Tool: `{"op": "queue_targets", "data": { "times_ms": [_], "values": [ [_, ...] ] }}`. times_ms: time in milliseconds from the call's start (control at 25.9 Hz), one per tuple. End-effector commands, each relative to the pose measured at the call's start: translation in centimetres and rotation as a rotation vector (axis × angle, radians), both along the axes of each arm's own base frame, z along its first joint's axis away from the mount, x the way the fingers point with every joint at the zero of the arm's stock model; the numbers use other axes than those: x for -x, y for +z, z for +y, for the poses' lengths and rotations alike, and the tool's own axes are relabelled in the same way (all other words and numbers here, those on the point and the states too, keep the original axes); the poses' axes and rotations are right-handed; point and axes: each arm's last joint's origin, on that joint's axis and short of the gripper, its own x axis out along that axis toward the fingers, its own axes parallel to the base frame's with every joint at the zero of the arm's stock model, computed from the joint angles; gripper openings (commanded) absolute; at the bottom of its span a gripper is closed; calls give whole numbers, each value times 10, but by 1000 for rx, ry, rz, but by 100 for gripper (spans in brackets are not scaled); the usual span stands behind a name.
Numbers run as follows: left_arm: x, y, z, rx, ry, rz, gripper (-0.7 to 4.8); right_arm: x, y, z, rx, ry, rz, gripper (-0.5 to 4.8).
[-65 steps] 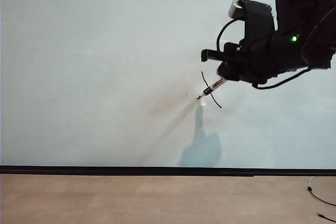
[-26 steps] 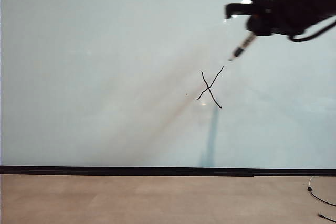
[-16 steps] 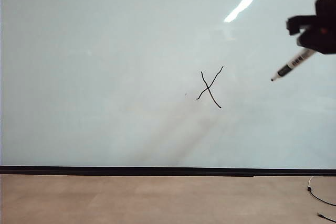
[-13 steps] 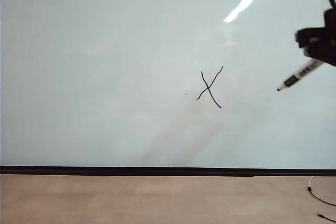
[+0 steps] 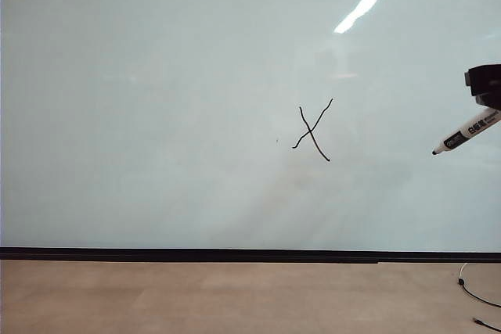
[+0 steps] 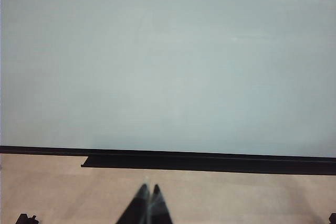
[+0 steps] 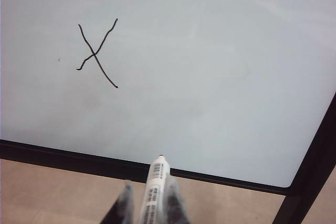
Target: Pick up the pen on the shelf to the right of the whiteboard and draw a cross mark.
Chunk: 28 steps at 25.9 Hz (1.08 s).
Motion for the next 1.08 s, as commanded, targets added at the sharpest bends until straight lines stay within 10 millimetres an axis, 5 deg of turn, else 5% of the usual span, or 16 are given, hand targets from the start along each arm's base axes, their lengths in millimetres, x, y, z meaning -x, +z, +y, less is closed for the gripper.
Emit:
{"op": "queue_targets", "data": {
  "times_ms": [39,1081],
  "values": [
    [0,2,0,-4,-4,-12,-4,1,2,-1,-1,-8,0,-5],
    [0,2,0,-4,-4,-12,-4,34,-2,-23,15,-42,85,-5]
  ]
}}
